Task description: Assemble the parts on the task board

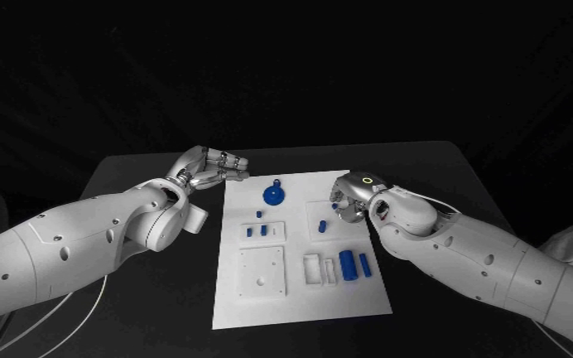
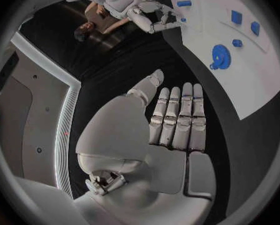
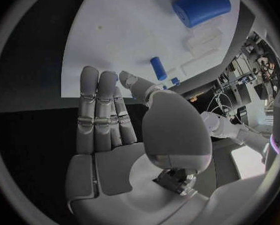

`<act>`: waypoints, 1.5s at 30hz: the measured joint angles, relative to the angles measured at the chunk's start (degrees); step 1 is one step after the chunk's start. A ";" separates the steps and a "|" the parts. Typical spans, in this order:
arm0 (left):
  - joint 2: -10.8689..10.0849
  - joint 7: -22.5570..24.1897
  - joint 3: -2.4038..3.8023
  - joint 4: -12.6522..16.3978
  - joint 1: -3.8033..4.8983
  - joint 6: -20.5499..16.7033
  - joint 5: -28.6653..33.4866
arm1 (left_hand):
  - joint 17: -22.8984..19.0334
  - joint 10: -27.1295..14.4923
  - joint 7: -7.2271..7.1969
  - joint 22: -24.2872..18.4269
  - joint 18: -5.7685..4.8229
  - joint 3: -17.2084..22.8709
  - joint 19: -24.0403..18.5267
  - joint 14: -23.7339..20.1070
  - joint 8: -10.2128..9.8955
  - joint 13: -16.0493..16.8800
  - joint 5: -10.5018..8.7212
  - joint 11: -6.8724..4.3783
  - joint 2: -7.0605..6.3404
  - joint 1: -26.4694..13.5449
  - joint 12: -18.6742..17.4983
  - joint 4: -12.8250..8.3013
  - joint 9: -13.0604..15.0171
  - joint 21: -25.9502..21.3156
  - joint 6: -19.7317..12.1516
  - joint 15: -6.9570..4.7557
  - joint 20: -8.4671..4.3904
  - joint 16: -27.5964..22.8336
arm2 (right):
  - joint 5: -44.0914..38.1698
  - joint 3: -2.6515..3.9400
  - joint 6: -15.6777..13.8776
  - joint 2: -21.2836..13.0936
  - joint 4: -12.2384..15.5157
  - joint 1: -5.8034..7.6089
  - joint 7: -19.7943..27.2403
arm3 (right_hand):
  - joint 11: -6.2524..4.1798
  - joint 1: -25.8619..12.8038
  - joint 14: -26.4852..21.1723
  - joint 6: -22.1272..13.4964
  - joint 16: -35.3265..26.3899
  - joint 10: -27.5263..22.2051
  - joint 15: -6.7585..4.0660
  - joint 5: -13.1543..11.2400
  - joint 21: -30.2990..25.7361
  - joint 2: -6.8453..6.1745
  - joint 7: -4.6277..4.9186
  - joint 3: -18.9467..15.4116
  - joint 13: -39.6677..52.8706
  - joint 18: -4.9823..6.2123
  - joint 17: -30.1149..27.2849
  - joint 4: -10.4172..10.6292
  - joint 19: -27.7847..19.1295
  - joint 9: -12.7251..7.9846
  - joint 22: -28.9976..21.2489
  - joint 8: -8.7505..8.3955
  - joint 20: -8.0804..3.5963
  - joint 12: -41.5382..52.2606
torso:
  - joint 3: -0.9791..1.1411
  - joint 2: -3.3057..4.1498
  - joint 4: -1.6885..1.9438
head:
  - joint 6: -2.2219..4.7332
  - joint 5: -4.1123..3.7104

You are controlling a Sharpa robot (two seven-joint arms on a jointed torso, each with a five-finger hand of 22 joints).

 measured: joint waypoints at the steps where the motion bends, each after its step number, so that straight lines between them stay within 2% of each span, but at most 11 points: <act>1: -0.01 0.04 0.00 0.01 0.00 0.00 0.18 | 0.00 -0.01 0.00 -0.51 0.00 -0.01 0.11 0.00 0.00 0.00 0.00 0.01 0.07 -0.07 0.00 0.00 0.00 0.12 0.00 0.00 -0.04 0.00 | -0.11 -0.10 -0.09 0.13 -0.18 -0.03 -0.03 | -0.16 0.00 0.00 0.15 0.09 0.15 0.00 -0.27 0.00 0.00 0.04 0.35 0.00 0.02 0.06 0.01 0.00 0.00 0.25 0.00 0.00 0.00 | 0.02 0.01 -0.01 | -0.03 0.00; 10: -0.04 0.33 0.02 0.05 0.04 0.01 1.64 | 0.00 -0.01 0.00 -4.54 -0.01 -0.31 0.73 -0.38 0.00 0.00 0.00 0.01 0.08 -0.09 0.00 -0.02 0.00 0.12 0.00 0.38 0.16 0.00 | -0.81 -0.67 -1.18 1.19 -1.80 -0.20 -0.09 | -0.19 0.00 -0.01 0.37 1.02 0.60 -0.01 -1.55 0.32 0.00 -0.14 3.23 0.00 0.04 0.34 0.86 0.01 0.00 3.01 0.00 0.01 0.00 | 0.07 0.03 0.00 | -0.25 0.09; 21: -0.04 0.38 0.02 -0.01 0.11 0.13 2.65 | 0.01 -0.01 0.00 -5.70 0.00 -0.30 0.93 -0.58 0.00 0.00 0.00 0.01 0.31 0.14 0.00 -0.02 0.00 0.12 0.00 0.17 -0.05 0.00 | -0.93 -1.30 -1.81 2.20 -3.34 -0.20 -0.05 | -0.19 -0.08 -0.10 0.62 1.83 0.60 -0.09 -1.55 -0.92 0.08 -0.04 3.93 0.00 -0.03 0.33 1.56 -0.01 -0.03 5.54 -0.01 -0.01 0.00 | 0.05 -0.02 -0.02 | -0.36 0.17; 27: -0.03 0.38 0.02 -0.02 0.14 0.29 2.90 | 0.01 -0.17 0.00 -6.21 0.00 -0.30 1.05 -0.58 0.00 0.00 0.00 -0.15 0.48 -0.03 0.00 -0.02 0.00 0.35 0.00 0.17 0.08 0.00 | -0.99 -1.69 -2.29 2.56 -3.94 0.05 -0.03 | -0.52 0.01 -0.10 1.94 2.55 2.19 -0.09 -1.55 -1.17 1.24 -0.31 5.07 -0.02 -0.25 0.48 1.06 0.12 0.00 7.20 0.00 -0.13 0.01 | 0.05 -0.02 -0.01 | -0.44 0.17; 33: -0.03 0.38 0.02 -0.05 0.18 0.44 3.07 | 0.01 -0.17 0.00 -6.37 0.01 -0.30 1.13 -0.58 0.00 0.00 0.00 -0.15 0.53 -0.09 0.00 -0.02 0.00 0.35 0.00 0.17 0.16 0.00 | -1.28 -1.94 -2.85 2.71 -4.33 0.19 -0.15 | -1.60 -0.18 -0.39 4.97 3.12 5.91 -0.39 -2.01 -0.71 3.36 -1.10 6.45 -0.16 -0.39 0.68 0.38 0.18 0.12 9.27 -0.14 -0.44 -0.51 | 0.05 -0.02 -0.01 | -0.59 0.07; 37: -0.03 0.35 0.02 -0.06 0.19 0.51 3.13 | 0.01 -0.17 0.00 -6.37 0.00 -0.30 1.13 -0.58 0.00 0.00 0.00 -0.15 0.53 -0.09 0.00 -0.02 0.00 0.35 0.00 0.17 0.16 0.00 | -1.70 -2.07 -3.27 2.78 -4.34 0.14 -0.45 | -1.41 -0.68 -0.51 6.05 3.13 6.77 -0.89 -2.44 -0.57 3.85 -1.59 7.03 -0.16 -0.97 0.73 -0.08 -0.23 0.27 10.89 -0.20 -1.26 -0.45 | 0.06 -0.03 -0.02 | -0.68 0.03; 39: -0.03 0.34 0.02 -0.07 0.20 0.55 3.15 | 0.01 -0.17 0.00 -6.37 0.01 -0.30 1.13 -0.58 0.00 0.00 0.00 -0.15 0.53 -0.09 0.00 -0.02 0.00 0.35 0.00 0.17 0.16 0.00 | -1.97 -2.13 -3.56 2.81 -4.33 0.09 -0.67 | -1.31 -0.66 -0.49 6.27 3.13 6.89 -0.91 -2.44 -0.22 3.87 -1.81 7.20 -0.15 -1.21 0.80 -0.25 -0.22 0.38 11.42 -0.20 -1.26 -0.26 | 0.07 -0.03 -0.03 | -0.71 0.02; 45: -0.02 0.31 0.02 -0.13 0.21 0.67 3.20 | 0.01 -0.17 0.00 -6.76 0.00 -0.44 1.13 -0.58 0.00 0.00 0.00 -0.15 0.53 -0.09 0.00 0.11 0.00 0.35 0.00 0.17 0.16 0.00 | -2.68 -2.29 -4.59 2.80 -4.14 -0.13 -1.30 | -1.32 0.44 -0.40 6.54 3.14 7.29 -0.99 -2.50 0.19 4.97 -1.69 5.53 0.05 -1.40 0.88 0.42 0.03 0.39 12.72 -0.32 -1.52 -0.21 | 0.09 -0.04 -0.06 | -0.71 -0.04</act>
